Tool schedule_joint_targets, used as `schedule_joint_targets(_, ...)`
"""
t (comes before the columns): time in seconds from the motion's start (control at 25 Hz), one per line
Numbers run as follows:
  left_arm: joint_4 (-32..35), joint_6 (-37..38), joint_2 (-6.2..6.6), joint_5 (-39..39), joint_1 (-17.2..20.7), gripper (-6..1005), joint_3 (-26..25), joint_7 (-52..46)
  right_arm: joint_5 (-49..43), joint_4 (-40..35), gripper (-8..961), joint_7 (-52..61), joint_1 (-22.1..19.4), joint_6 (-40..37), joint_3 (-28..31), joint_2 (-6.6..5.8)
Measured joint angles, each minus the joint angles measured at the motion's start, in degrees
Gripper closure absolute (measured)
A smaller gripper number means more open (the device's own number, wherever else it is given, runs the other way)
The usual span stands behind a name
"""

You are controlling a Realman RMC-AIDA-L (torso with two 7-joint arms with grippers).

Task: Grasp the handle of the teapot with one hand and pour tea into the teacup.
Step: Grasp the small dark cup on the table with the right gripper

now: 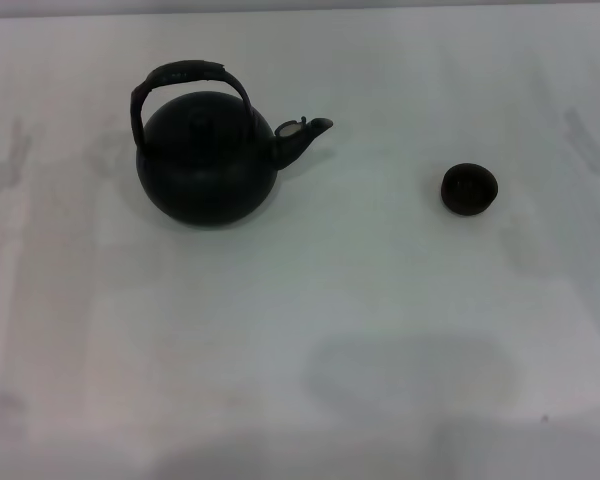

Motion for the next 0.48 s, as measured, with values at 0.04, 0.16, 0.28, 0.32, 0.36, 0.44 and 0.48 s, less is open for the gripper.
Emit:
schedule_joint_targets(0.04, 0.0, 0.0, 0.0, 0.0, -0.1, 123, 0.0, 0.0, 0.0, 0.0, 86, -0.3, 0.0, 0.3, -0.5, 0.01)
schedule_joint_targets(0.16, 0.0, -0.1, 0.0, 0.0, -0.1, 123, 0.0, 0.0, -0.1, -0.1, 90, -1.1, 0.2, 0.7, -2.1, 0.06)
schedule_joint_targets(0.28, 0.0, -0.1, 0.0, 0.0, -0.1, 123, 0.0, 0.0, -0.1, -0.5, 93, -0.7, 0.7, 0.8, -5.0, 0.1)
schedule_joint_targets(0.32, 0.1, -0.1, 0.0, 0.0, -0.1, 123, 0.0, 0.0, -0.1, -1.0, 94, -0.1, 0.8, 0.9, -6.4, 0.13)
schedule_joint_targets(0.36, 0.1, -0.1, 0.0, 0.0, -0.1, 123, 0.0, 0.0, -0.1, -1.7, 95, 1.1, 1.0, 0.9, -8.3, 0.17)
schedule_joint_targets(0.44, 0.1, -0.1, 0.02, 0.0, -0.2, 123, 0.0, 0.0, -0.2, -3.6, 97, 4.3, 1.4, 0.8, -12.8, 0.25)
schedule_joint_targets(0.48, 0.1, -0.1, 0.05, 0.0, -0.2, 123, 0.0, 0.0, -0.2, -4.7, 98, 5.9, 1.7, 0.4, -15.2, 0.27)
